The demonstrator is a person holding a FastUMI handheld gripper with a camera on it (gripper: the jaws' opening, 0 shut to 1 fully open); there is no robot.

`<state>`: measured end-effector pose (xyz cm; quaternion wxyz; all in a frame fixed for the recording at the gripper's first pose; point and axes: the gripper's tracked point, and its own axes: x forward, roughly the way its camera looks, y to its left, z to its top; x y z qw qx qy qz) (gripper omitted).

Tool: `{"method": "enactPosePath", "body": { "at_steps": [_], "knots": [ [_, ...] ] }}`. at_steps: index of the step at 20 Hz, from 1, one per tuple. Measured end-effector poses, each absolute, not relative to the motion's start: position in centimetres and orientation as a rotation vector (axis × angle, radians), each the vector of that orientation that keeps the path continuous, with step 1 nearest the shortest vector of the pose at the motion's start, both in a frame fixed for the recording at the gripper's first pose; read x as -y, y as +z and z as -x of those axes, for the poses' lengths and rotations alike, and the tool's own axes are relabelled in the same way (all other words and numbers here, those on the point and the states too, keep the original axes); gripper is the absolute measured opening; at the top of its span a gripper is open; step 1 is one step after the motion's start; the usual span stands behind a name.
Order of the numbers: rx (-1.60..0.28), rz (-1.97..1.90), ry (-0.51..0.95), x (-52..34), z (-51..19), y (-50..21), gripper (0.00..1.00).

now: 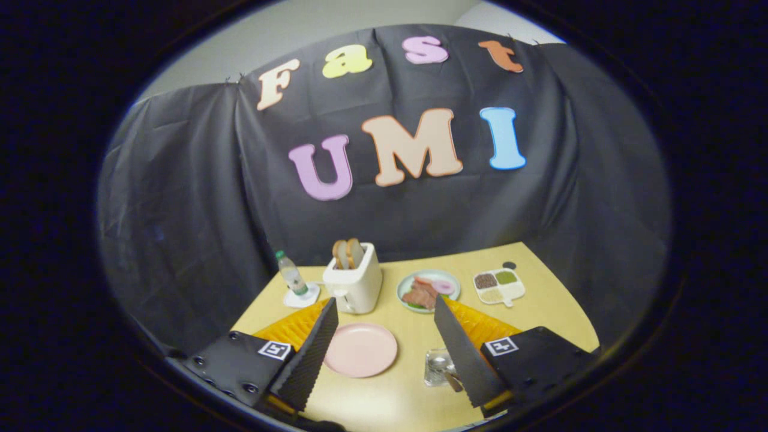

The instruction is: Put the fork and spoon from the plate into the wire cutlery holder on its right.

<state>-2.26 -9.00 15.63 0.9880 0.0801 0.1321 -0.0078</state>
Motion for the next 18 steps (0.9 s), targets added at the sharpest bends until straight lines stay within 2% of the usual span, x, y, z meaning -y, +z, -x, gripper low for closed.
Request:
{"method": "enactPosePath", "body": {
  "at_steps": [8,11,18],
  "knots": [
    [0.036,-0.099,-0.037,5.8,1.0,22.9,1.00],
    [0.061,-0.062,0.013,3.0,0.3,23.5,1.00],
    [0.110,-0.015,-0.001,1.7,-1.5,26.1,1.00]
  ]
}}
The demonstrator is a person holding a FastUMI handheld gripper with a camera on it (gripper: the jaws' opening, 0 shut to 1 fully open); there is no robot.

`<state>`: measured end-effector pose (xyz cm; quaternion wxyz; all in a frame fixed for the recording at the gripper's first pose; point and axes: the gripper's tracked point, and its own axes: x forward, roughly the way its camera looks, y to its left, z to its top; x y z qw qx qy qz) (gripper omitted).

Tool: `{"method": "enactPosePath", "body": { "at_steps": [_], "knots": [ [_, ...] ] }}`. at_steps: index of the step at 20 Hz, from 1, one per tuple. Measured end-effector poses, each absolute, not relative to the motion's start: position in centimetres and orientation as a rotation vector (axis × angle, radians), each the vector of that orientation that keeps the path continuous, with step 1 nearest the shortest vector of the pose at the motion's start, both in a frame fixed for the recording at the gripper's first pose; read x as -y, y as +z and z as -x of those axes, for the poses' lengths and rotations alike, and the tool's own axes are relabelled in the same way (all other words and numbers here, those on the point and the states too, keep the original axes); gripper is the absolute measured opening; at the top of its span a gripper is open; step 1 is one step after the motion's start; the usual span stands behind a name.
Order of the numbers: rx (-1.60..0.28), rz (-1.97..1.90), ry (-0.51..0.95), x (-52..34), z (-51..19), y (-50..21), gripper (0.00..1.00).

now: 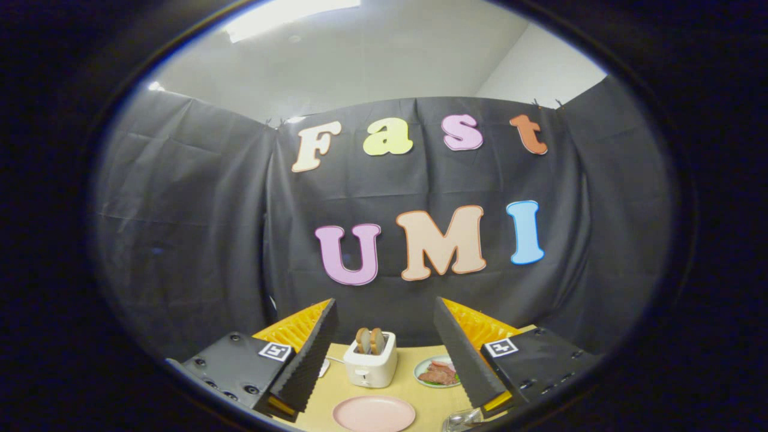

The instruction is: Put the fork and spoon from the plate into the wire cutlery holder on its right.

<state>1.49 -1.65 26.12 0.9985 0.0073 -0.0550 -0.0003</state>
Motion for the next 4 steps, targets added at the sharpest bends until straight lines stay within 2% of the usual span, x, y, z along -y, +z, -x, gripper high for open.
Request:
{"method": "enactPosePath", "body": {
  "at_steps": [4],
  "knots": [
    [0.114,0.021,-0.082,4.2,-0.4,26.0,1.00]
  ]
}}
